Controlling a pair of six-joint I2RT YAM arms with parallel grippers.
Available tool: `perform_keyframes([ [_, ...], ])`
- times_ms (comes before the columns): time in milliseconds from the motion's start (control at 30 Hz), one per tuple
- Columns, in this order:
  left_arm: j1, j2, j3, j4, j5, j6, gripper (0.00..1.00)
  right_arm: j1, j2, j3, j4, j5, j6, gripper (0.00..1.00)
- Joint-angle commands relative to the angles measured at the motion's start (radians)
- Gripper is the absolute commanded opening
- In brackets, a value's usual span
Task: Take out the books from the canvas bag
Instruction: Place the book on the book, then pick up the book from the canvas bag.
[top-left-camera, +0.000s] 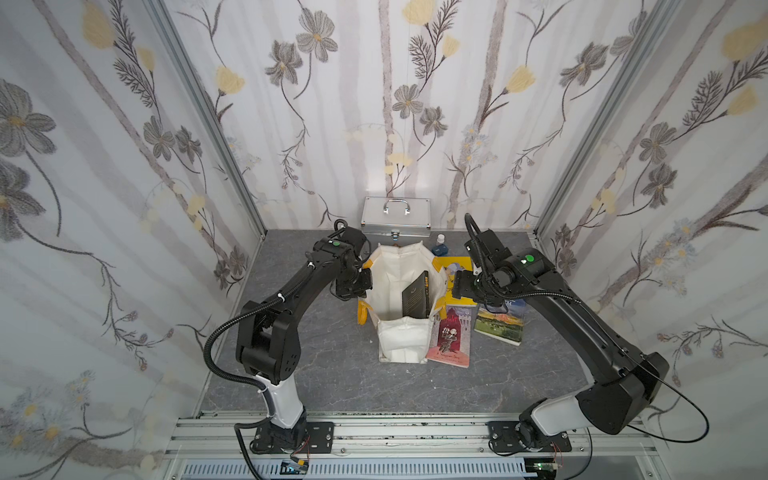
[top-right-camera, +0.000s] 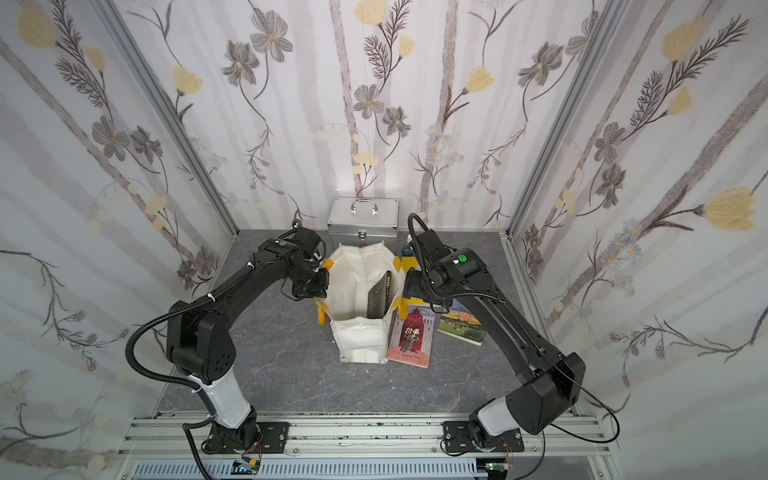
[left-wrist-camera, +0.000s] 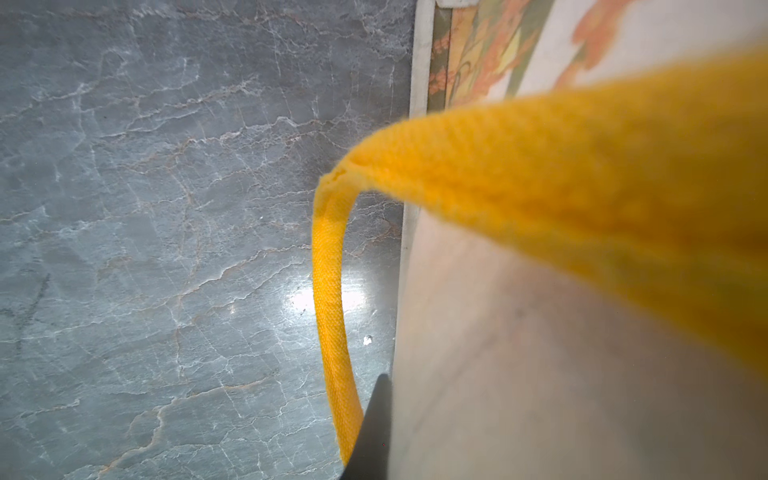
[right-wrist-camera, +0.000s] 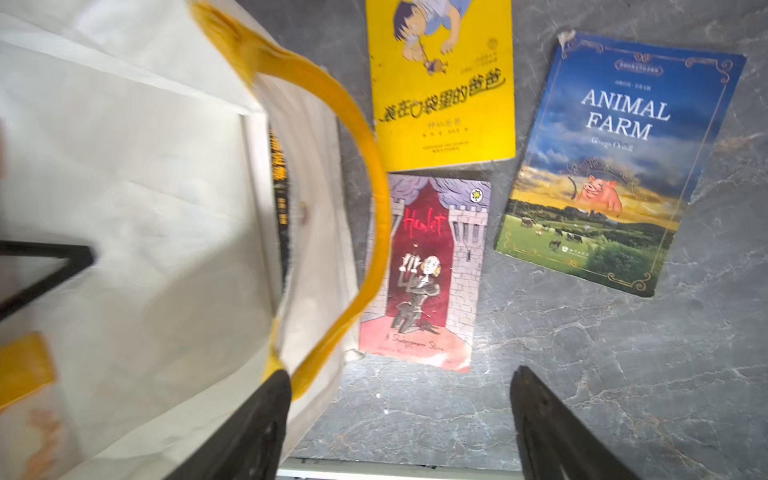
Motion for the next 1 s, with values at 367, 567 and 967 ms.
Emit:
perform_keyframes([
  [367,0.003,0.007,-0.004,-0.013,0.011,0.030,0.00,0.087,0.463,0.463,-0.066,-0.060,0.001,0.78],
  [567,0.003,0.012,0.001,-0.009,0.016,0.025,0.00,0.075,0.532,0.463,-0.064,-0.033,-0.006,0.79],
  [967,0.006,0.009,-0.010,0.002,0.023,0.021,0.00,0.086,0.660,0.435,0.042,-0.178,-0.020,0.54],
])
